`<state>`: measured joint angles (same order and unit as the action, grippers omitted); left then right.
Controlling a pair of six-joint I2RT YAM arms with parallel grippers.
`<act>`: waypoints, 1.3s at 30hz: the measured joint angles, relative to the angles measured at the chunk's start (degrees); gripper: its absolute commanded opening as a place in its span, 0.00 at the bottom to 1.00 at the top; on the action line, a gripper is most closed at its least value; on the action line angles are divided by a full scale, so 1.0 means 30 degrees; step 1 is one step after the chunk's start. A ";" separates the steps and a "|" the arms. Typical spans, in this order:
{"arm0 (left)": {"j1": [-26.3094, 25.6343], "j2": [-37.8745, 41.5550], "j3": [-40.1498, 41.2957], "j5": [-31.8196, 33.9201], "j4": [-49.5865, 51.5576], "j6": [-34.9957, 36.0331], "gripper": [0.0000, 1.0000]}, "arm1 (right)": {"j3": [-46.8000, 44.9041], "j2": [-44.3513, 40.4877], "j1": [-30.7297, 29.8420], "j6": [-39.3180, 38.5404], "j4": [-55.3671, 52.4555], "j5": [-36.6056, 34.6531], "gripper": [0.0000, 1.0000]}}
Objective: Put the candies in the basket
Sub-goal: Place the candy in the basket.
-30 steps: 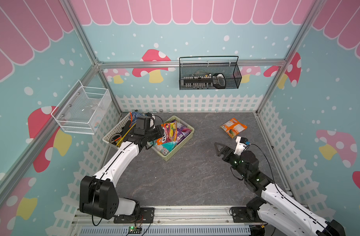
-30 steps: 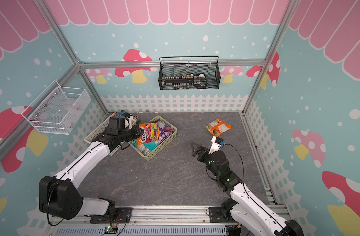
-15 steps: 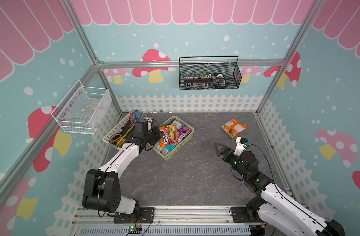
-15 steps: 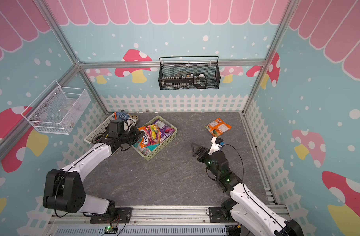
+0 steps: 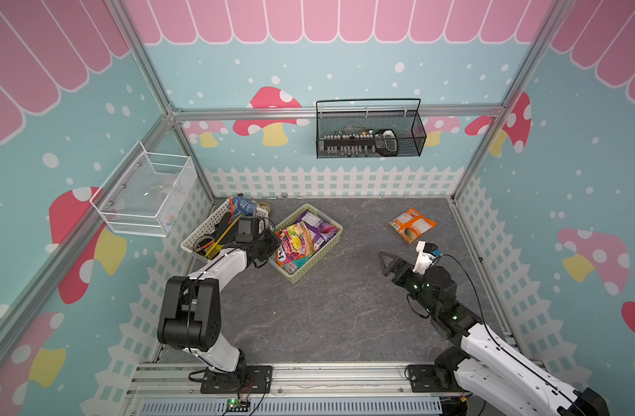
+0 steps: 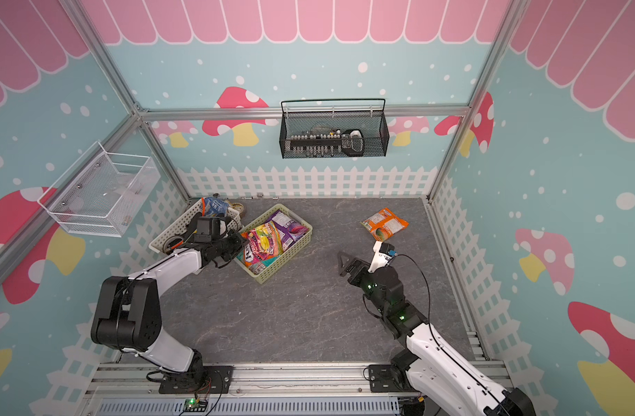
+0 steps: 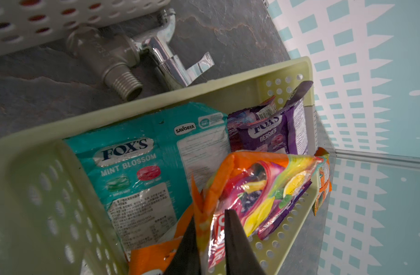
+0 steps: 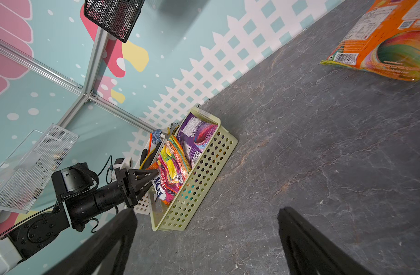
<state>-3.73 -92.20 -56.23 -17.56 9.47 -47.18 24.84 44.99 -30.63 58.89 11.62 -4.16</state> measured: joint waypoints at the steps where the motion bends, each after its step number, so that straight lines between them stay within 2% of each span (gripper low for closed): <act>1: 0.0000 0.0000 0.0007 0.0117 0.0007 0.0022 0.22 | 0.0000 0.0029 0.0000 0.0000 0.0000 0.0000 0.98; 7: 0.0058 0.1027 0.0772 0.1304 0.0080 0.0007 0.19 | 0.0000 0.0423 0.0000 -0.0044 0.0124 0.0022 0.98; 9: 0.0102 0.1494 0.0969 0.1559 0.0102 0.0000 0.23 | 0.0007 0.0597 0.0000 -0.0044 0.0189 0.0036 0.98; 14: 0.0131 0.2025 0.1086 0.1858 0.0087 -0.0015 0.41 | 0.0007 0.1056 0.0000 -0.0044 0.0481 0.0189 0.97; 21: 0.0131 0.2455 0.1122 0.2426 0.0124 0.0372 0.48 | 0.0007 0.1588 0.0000 -0.0087 0.0576 0.0284 0.97; 25: 0.0131 0.2761 0.0933 0.2310 0.0175 0.1399 0.53 | 0.0007 0.2055 0.0000 -0.0350 0.0590 0.0204 0.98; 27: 0.0131 0.2958 0.0816 0.2040 0.0160 0.2047 0.58 | 0.0029 0.2426 0.0000 -0.0641 0.0561 -0.0138 0.99; 30: 0.0124 0.3679 0.0794 0.1537 0.0211 0.2965 0.81 | 0.0175 0.3228 0.0117 -0.1056 0.0321 -0.1093 0.99; 32: 0.0102 0.4473 0.0780 0.1209 0.0262 0.3847 0.99 | 0.0488 0.4080 0.0641 -0.1333 0.0073 -0.1581 0.98; 37: -0.0044 0.6499 0.0765 -0.0029 0.0197 0.6076 0.99 | 0.1392 0.6790 0.4160 -0.1705 0.0342 -0.0780 0.98; 39: -0.0175 0.7096 0.0772 -0.0852 0.0168 0.7060 0.99 | 0.1399 0.7854 0.5792 -0.1894 0.1093 0.0000 0.93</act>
<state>-4.25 -70.91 -53.91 -20.12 9.98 -26.00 29.04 68.55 -13.26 53.21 14.90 -4.16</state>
